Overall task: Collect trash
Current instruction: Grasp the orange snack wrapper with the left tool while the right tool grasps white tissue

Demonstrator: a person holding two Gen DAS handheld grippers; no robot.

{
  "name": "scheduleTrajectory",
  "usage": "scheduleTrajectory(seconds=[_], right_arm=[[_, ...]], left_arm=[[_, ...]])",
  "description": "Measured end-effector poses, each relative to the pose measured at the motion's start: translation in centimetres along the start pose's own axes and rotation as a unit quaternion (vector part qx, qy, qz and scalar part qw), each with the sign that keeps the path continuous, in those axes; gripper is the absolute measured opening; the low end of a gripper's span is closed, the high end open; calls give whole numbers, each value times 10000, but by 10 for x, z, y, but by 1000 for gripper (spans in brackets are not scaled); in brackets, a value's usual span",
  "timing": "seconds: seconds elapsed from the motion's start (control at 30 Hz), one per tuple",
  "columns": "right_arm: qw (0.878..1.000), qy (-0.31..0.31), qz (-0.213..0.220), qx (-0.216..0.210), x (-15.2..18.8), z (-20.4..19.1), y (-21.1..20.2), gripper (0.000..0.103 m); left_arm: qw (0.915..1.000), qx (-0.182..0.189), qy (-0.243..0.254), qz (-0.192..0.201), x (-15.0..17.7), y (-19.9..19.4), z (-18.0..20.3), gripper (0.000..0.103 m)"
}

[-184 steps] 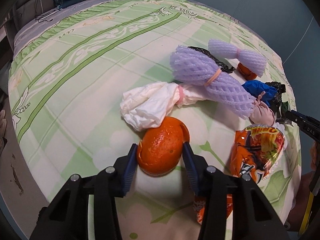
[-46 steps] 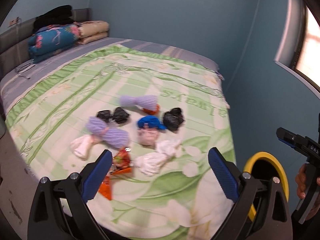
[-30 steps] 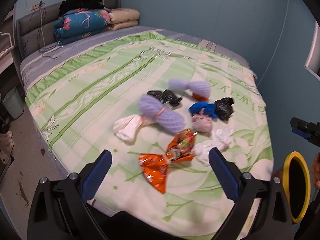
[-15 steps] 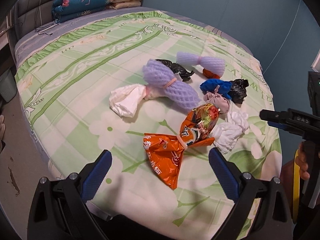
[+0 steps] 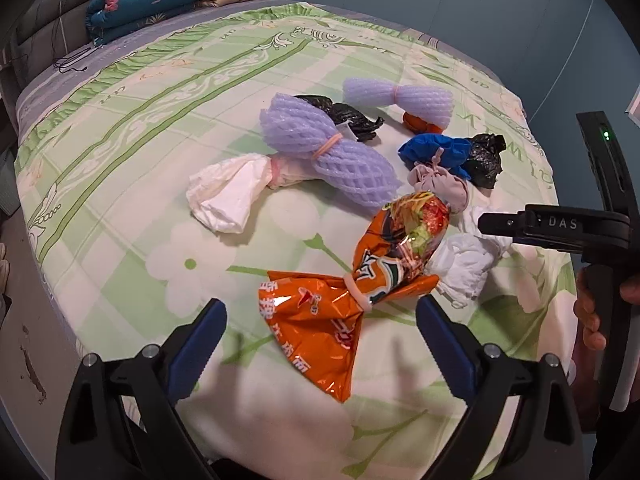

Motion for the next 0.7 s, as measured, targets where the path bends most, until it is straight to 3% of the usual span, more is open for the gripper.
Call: scheduleTrajectory(seconds=[0.23,0.37,0.53,0.7], right_arm=[[9998,-20,-162,96,0,-2,11,48],[9996,-83,-230,172,1,-3,16,39],[9993,-161,-208,255,2,-4,16,20],[9995,-187,-163,215,2,-4,14,15]], left_arm=[[9998,80,96,-155,1,12,9,67],[9994,154,98,-280,6,20,11,45],[9994,195,169,-231,5,21,15,38],[9992,269,232,-170,5,19,19,35]])
Point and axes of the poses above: each gripper's, at about its wrist camera, not at the fingertips, and y roughly the way its jaws point, z to its right, x to its underside, the point moved 6 cm from there along y, roughly the way its jaws point, and after that the axes turned 4 degrees about -x, right-handed, at the moved point
